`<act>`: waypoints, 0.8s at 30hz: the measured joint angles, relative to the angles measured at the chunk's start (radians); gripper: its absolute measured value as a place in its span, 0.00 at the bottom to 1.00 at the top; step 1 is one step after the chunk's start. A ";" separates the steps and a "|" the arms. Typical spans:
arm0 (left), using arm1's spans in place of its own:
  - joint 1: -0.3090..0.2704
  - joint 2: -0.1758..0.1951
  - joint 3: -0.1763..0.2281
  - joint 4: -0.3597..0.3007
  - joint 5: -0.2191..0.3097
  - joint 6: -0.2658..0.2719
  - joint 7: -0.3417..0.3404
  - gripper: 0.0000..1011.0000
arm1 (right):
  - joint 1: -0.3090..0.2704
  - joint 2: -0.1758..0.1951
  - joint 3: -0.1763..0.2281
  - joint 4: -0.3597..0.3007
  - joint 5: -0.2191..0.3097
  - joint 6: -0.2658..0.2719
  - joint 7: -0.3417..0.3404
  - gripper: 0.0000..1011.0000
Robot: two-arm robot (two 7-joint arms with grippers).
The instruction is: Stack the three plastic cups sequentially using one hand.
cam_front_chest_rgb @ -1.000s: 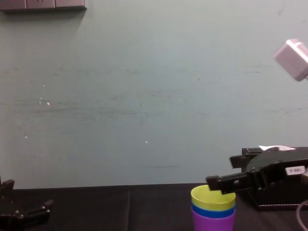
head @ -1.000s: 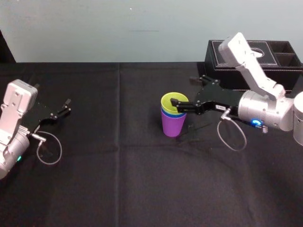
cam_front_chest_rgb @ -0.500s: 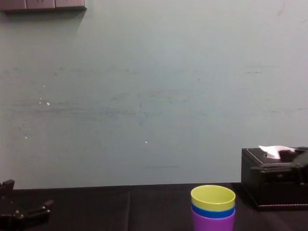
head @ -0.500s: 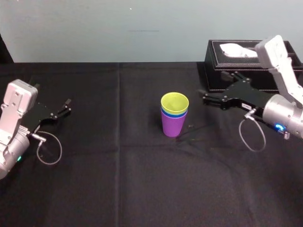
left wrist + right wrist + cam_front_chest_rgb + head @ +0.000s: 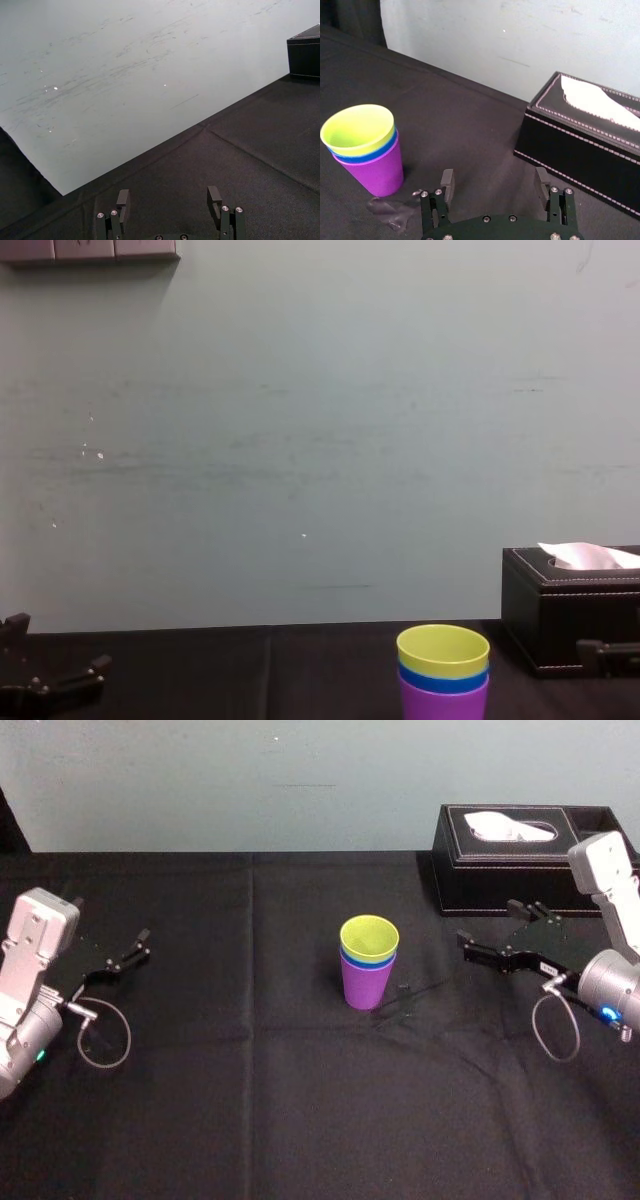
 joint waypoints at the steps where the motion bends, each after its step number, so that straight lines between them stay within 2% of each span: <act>1: 0.000 0.000 0.000 0.000 0.000 0.000 0.000 1.00 | 0.000 -0.004 0.003 0.012 0.000 -0.003 0.007 0.99; 5: 0.000 0.000 0.000 0.000 0.000 0.000 0.000 1.00 | 0.000 -0.012 0.009 0.035 0.000 -0.011 0.020 0.99; 24: 0.000 0.000 0.000 0.000 0.000 0.000 0.000 1.00 | 0.001 -0.009 0.007 0.024 0.000 -0.008 0.018 0.99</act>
